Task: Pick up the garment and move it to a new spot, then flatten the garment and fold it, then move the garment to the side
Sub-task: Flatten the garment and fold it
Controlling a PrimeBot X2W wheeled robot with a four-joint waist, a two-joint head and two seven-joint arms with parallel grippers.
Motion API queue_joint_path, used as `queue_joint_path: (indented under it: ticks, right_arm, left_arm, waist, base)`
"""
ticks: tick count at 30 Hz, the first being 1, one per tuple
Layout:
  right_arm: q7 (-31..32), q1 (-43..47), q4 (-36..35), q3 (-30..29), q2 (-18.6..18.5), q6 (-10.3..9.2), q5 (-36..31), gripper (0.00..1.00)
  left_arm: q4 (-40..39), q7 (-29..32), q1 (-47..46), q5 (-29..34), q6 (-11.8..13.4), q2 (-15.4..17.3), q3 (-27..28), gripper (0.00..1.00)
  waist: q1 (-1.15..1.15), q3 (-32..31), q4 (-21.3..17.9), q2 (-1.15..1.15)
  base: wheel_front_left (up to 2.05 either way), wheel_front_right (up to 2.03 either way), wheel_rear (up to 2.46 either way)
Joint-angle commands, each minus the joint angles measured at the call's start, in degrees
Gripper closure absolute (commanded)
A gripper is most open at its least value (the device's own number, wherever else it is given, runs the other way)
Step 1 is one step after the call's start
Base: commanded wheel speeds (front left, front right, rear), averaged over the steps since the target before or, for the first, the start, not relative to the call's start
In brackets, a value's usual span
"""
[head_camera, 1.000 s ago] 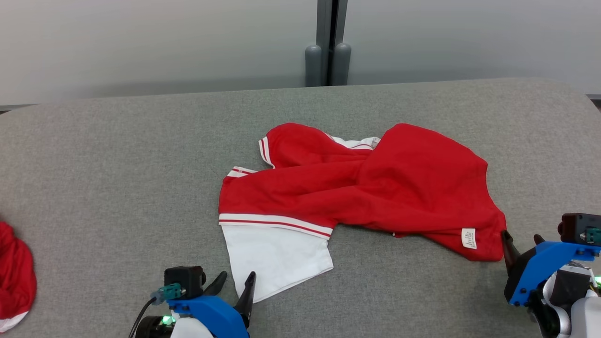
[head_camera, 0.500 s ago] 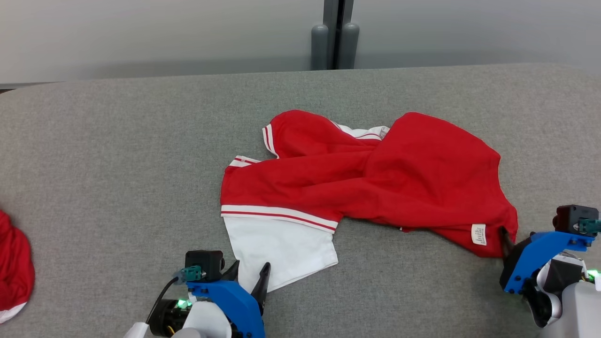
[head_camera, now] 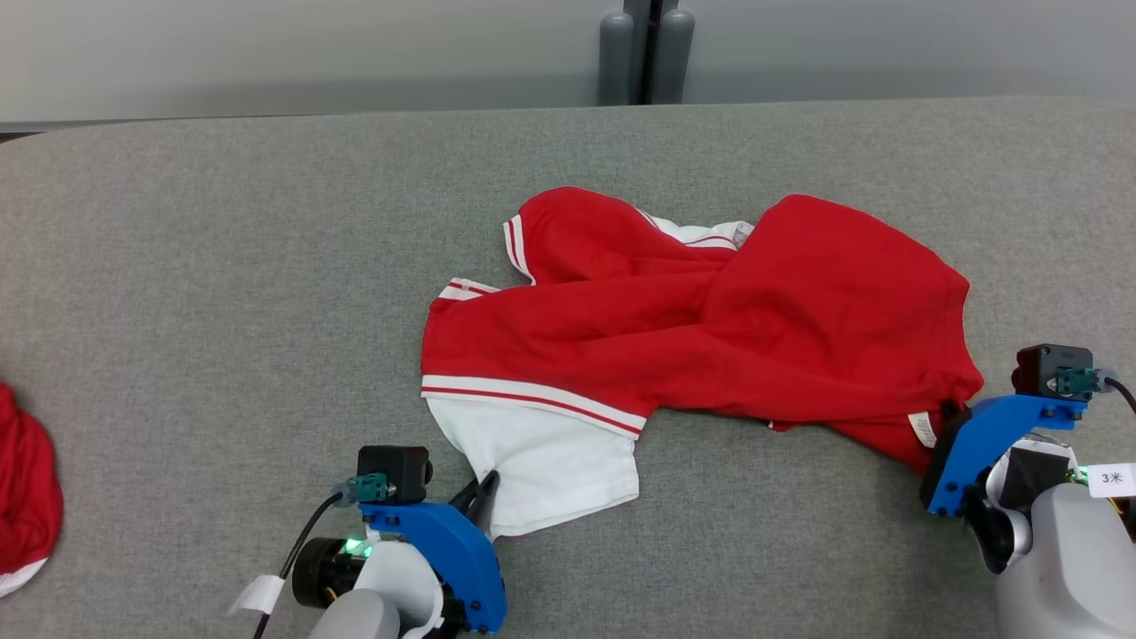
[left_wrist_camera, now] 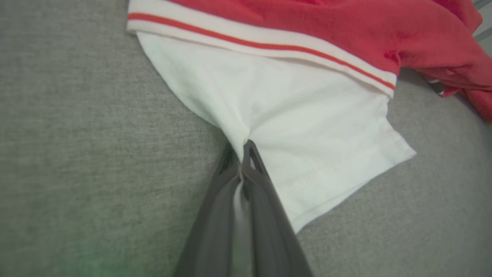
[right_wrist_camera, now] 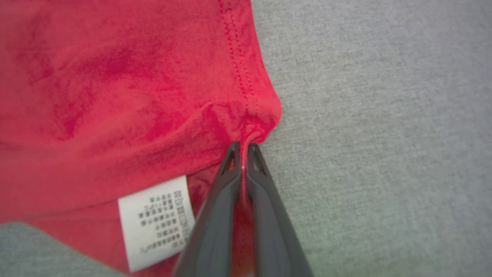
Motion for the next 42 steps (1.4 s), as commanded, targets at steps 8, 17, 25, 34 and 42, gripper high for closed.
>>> queue_joint_path:
  ticks: [8,17,25,34,42]
  right_arm:
    - [-4.18,-0.24,-1.39,0.35,0.44,0.08,1.83,1.00]
    - [-3.71,5.62,-21.61,3.94,0.30,0.08,7.75,1.00]
    - [5.98,9.92,-45.96,7.32,-0.08,0.08,12.25,1.00]
    - [10.02,-12.09,-43.17,14.93,-6.20,0.08,15.34,1.00]
    - [-5.78,-38.90,-26.03,17.97,-8.05,0.07,11.19,1.00]
  left_arm:
    - [0.02,-5.09,0.71,-2.72,0.35,-0.09,1.98,1.00]
    - [-22.23,-12.67,2.54,-13.09,-1.97,1.45,8.46,1.00]
    - [-40.83,-5.61,-0.38,-19.38,-1.47,5.86,10.82,1.00]
    - [-37.08,2.94,-23.18,-14.22,-1.10,15.16,11.88,1.00]
    - [-24.05,-3.93,-48.85,-6.30,-1.83,18.09,12.15,1.00]
  waist:
    - [0.01,-1.57,0.65,0.01]
    - [0.01,-5.39,1.11,0.01]
    - [0.01,-4.82,1.00,0.01]
    - [0.01,7.99,-1.95,0.01]
    - [0.01,16.90,-4.22,0.01]
  base:
    - [0.00,0.00,0.00]
    - [0.00,0.00,0.00]
    - [0.00,0.00,0.00]
    - [0.00,0.00,0.00]
    - [0.00,0.00,0.00]
